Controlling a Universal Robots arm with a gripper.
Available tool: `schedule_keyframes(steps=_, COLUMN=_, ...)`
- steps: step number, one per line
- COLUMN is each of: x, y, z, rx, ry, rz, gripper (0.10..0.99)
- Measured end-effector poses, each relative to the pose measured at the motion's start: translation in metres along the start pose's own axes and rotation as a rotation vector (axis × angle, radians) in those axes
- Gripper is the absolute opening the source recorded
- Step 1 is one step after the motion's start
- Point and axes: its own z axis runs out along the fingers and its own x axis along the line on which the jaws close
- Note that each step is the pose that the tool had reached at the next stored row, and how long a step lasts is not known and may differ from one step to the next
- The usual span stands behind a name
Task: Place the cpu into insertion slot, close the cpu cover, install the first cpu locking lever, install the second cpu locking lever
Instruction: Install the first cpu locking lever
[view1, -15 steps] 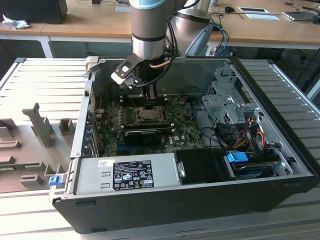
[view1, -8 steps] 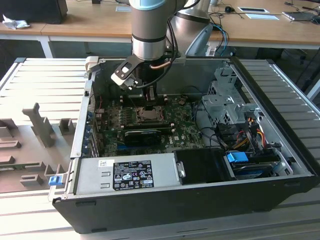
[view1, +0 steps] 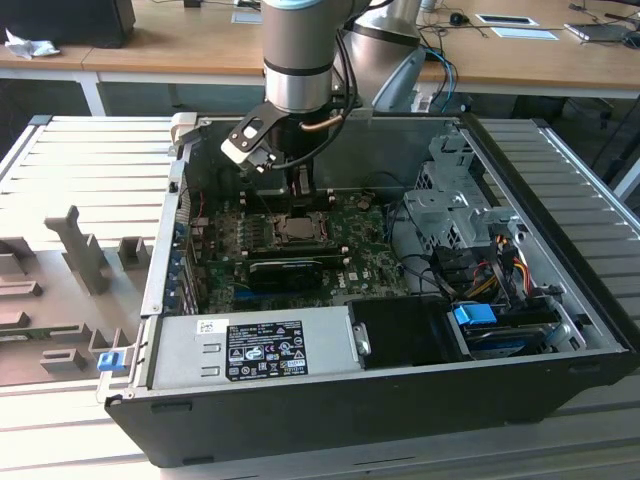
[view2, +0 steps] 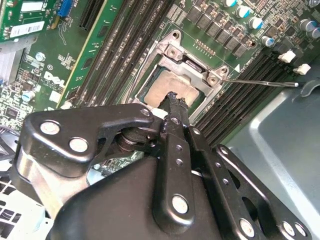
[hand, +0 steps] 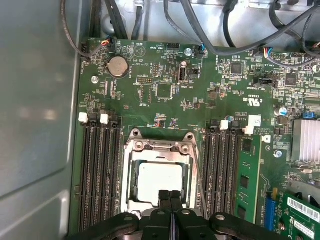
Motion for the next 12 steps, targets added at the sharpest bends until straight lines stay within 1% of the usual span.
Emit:
schedule_keyframes(steps=1, x=0.0, y=0.0, z=-0.0007, rx=0.0, ry=0.0, rz=0.0, gripper=0.106)
schedule_keyframes(steps=5, x=0.0, y=0.0003, z=-0.0084, rx=0.0, ry=-0.0001, rz=0.0, gripper=0.106)
schedule_keyframes(steps=9, x=0.0, y=0.0004, z=-0.0123, rx=0.0, ry=0.0001, rz=0.0, gripper=0.106)
schedule_keyframes(steps=12, x=0.0, y=0.0005, z=-0.0167, rx=0.0, ry=-0.0001, rz=0.0, gripper=0.106)
